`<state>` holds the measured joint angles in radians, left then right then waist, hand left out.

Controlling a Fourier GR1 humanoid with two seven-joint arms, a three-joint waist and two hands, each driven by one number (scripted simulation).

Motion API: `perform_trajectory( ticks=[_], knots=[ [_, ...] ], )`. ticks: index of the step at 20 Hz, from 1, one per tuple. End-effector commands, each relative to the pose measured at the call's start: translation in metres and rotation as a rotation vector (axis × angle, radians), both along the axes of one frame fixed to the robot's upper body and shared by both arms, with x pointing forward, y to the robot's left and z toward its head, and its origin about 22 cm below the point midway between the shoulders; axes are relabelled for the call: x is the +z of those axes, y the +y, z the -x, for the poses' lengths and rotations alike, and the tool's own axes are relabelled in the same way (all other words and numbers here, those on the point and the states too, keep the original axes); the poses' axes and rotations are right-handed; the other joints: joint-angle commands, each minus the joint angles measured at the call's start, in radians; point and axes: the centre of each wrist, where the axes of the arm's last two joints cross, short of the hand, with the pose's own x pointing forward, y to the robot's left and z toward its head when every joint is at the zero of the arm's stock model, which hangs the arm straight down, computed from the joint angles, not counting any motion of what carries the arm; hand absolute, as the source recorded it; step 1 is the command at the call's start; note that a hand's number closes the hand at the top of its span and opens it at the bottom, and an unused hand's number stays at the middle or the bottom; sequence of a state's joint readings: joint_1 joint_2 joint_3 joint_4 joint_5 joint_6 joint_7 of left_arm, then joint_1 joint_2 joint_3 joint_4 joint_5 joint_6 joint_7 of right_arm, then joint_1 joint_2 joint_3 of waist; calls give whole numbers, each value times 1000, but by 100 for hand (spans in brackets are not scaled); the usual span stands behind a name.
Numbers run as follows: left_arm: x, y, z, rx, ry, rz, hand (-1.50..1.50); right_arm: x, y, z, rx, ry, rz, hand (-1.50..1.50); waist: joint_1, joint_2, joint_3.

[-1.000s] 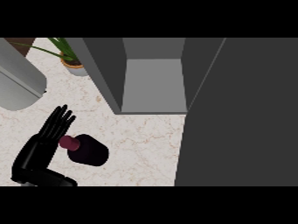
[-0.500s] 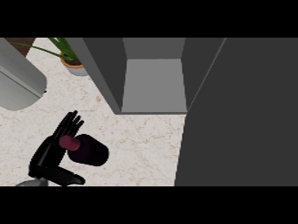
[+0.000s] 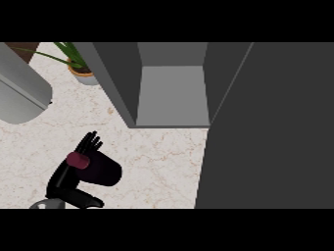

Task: Pick up the wine, place it into the cabinet and close the cabinet

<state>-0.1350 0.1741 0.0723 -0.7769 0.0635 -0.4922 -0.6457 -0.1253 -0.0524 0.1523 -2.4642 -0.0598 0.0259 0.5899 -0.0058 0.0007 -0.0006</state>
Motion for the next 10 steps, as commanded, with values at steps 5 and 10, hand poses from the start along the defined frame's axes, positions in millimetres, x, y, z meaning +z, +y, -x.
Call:
perform_trajectory(
  ticks=[5, 10],
  knots=[
    [-20, -21, -11, -55, 27, 134, -150, 15, 7, 19, 48, -8, -16, -150, -6, 0, -1],
    [-24, -8, -9, -41, 23, 161, -150, 5, -3, 7, 32, -2, -30, -150, -3, 1, 0]
  ],
)
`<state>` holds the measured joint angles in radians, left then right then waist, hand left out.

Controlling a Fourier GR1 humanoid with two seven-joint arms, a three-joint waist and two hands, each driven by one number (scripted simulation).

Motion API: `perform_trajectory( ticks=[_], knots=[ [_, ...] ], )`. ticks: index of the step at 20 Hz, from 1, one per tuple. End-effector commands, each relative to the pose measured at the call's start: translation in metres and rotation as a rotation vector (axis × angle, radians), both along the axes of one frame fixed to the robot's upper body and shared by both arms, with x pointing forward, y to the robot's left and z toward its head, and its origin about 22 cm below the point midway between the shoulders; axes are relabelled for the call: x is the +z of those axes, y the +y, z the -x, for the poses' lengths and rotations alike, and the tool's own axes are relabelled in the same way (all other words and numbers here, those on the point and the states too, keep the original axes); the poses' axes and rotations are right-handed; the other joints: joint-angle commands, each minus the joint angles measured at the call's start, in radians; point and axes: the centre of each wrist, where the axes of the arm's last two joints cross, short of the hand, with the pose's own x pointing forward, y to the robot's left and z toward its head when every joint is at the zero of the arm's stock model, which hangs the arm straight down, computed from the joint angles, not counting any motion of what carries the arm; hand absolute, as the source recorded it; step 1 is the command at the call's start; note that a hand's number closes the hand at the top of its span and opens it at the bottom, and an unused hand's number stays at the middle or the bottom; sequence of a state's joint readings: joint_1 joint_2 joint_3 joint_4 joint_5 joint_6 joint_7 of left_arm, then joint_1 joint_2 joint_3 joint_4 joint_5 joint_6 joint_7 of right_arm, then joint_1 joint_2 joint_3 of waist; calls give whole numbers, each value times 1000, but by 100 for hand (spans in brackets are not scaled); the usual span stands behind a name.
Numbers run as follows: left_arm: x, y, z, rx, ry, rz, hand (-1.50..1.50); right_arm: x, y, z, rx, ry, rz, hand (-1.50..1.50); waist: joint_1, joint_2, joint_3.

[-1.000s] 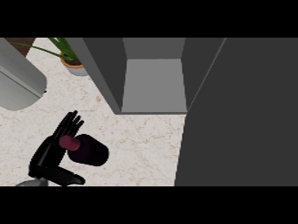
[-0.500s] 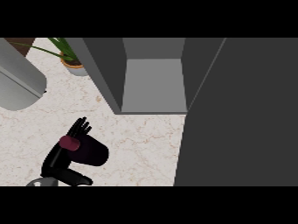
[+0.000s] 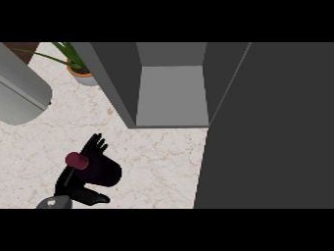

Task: Pick up the wine, place it into the cabinet and close the cabinet

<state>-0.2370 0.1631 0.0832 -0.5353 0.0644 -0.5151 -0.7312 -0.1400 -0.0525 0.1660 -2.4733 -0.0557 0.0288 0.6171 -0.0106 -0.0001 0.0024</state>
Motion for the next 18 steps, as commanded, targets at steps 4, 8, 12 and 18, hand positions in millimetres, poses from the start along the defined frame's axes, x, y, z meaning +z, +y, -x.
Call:
perform_trajectory(
  ticks=[4, 8, 12, 18],
  knots=[
    [-12, -16, 4, -61, -49, 112, -150, 4, -12, 14, 20, -13, -18, -150, -3, 3, -4],
    [0, -3, -14, -49, -95, 110, -150, 1, -7, 23, 25, -2, -28, -150, -11, 3, -4],
    [-7, -24, -10, -30, -108, 109, -150, 1, -13, 21, 30, -9, -21, -150, -4, 2, -3],
    [-16, -44, 1, 4, -117, 158, 150, -2, -10, 6, 18, 3, -28, -150, 4, 2, -3]
  ],
)
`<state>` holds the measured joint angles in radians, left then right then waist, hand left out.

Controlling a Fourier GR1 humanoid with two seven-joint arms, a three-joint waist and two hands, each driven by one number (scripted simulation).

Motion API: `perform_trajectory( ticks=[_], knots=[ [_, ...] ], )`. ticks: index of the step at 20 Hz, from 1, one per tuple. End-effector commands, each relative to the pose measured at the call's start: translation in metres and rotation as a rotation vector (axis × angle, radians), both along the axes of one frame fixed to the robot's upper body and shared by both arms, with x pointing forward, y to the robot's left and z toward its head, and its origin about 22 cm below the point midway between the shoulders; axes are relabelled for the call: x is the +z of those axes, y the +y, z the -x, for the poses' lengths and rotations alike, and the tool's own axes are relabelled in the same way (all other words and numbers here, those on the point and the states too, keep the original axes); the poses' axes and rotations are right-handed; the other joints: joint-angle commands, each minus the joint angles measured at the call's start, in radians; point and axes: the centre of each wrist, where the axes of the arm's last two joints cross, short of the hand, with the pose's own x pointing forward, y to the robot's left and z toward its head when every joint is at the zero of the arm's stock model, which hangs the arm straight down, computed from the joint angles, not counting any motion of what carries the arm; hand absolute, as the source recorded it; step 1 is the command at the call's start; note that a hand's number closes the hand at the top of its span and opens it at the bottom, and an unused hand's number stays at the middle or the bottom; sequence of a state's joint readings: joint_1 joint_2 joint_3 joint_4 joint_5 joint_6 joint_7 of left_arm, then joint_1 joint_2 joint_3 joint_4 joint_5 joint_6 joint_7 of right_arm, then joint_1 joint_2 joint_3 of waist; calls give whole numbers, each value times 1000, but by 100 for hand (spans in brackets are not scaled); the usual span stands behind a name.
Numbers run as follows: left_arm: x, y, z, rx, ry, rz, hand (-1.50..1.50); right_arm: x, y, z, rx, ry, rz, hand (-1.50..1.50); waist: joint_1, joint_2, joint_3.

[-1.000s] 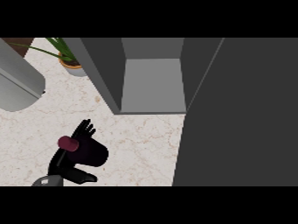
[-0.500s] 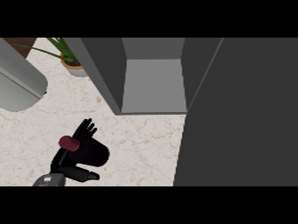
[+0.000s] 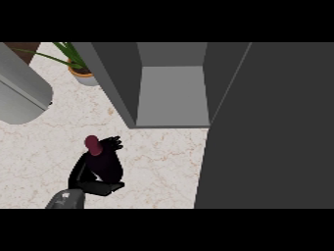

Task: Pick up the wine, place it into the cabinet and close the cabinet

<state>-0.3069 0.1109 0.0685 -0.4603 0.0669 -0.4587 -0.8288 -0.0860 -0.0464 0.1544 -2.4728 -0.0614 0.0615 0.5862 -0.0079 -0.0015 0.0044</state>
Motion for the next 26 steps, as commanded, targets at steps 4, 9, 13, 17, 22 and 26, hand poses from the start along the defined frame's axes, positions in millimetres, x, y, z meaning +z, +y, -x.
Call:
perform_trajectory(
  ticks=[4, 9, 13, 17, 22, 26],
  knots=[
    [4, -21, -18, -46, -7, 159, 150, 10, -7, 7, 37, -5, -9, -150, -3, 4, -5],
    [-2, -29, -11, -106, 7, 197, 150, 1, -2, 11, 31, -15, -31, -150, -8, 5, -6],
    [-1, -36, -12, -12, -10, 189, 150, 9, 1, 13, 28, -4, -44, -150, -1, 3, -6],
    [5, 12, -7, 324, -24, 193, 150, 7, -4, 18, 26, -12, -17, -150, 5, -1, -5],
    [13, 15, -11, 421, -67, 220, 150, -3, -26, 13, 21, -4, -5, -150, 5, 0, -3],
    [12, 16, -4, 364, -35, 261, 150, -8, -14, -9, 13, -5, -28, -150, 8, 1, -4]
  ],
)
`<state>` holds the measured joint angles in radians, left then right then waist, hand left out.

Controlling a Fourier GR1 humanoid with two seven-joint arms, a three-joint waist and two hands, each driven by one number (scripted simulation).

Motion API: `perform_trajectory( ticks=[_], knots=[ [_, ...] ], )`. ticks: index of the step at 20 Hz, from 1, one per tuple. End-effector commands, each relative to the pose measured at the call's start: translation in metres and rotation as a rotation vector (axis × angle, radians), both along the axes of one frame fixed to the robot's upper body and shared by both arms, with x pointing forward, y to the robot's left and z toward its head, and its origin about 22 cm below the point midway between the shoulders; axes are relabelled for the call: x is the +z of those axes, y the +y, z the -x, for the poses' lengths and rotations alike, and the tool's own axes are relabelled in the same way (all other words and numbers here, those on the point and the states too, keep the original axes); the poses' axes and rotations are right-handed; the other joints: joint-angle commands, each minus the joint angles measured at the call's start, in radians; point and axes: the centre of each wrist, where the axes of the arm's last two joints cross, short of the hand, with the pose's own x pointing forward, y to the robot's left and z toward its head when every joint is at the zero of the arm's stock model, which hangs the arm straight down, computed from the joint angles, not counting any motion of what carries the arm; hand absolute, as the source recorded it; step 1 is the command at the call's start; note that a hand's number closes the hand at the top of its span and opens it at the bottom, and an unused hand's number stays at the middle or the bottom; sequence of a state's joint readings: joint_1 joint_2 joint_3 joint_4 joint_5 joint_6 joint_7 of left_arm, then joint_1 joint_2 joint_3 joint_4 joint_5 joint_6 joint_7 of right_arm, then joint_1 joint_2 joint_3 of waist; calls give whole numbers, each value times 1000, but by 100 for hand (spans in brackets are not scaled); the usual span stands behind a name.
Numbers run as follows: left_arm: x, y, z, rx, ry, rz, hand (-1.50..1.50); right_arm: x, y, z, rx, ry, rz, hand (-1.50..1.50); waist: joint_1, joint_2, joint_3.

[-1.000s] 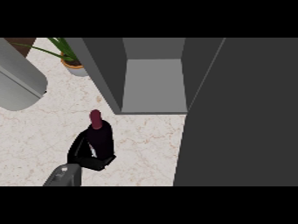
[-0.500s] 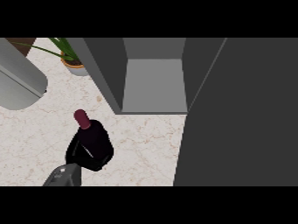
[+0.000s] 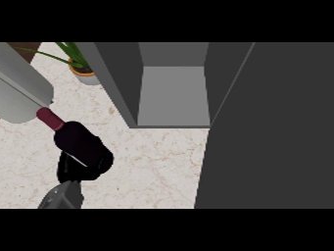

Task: Pick up the wine, place it into the cabinet and close the cabinet

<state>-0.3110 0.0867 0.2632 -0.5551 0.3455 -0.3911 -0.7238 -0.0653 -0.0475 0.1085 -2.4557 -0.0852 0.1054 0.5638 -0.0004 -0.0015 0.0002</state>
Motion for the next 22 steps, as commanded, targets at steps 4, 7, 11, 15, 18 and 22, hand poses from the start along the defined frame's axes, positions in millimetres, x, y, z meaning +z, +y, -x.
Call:
perform_trajectory(
  ticks=[4, 7, 11, 15, 18, 22],
  knots=[
    [14, -15, 0, -57, -43, 19, 150, 5, 12, -8, 40, -10, -30, -150, 3, 1, 0],
    [39, -31, -5, -92, -85, -28, 150, 8, -9, 12, 16, -15, -42, -150, 4, -2, 1],
    [58, -68, 5, -156, -55, -1, 150, 16, -1, 8, 24, -3, -32, -150, 4, -3, 0],
    [67, -94, 18, -164, -41, -6, 150, 18, -3, 12, 45, -8, -47, -150, 1, -1, 0],
    [81, -118, 23, -160, -37, 8, 150, 3, -10, -11, 39, -1, -47, -150, 1, 0, 0],
    [90, -134, 13, -150, 5, 27, 150, 5, -9, 5, 35, -5, -41, -150, -3, 0, 0]
  ],
)
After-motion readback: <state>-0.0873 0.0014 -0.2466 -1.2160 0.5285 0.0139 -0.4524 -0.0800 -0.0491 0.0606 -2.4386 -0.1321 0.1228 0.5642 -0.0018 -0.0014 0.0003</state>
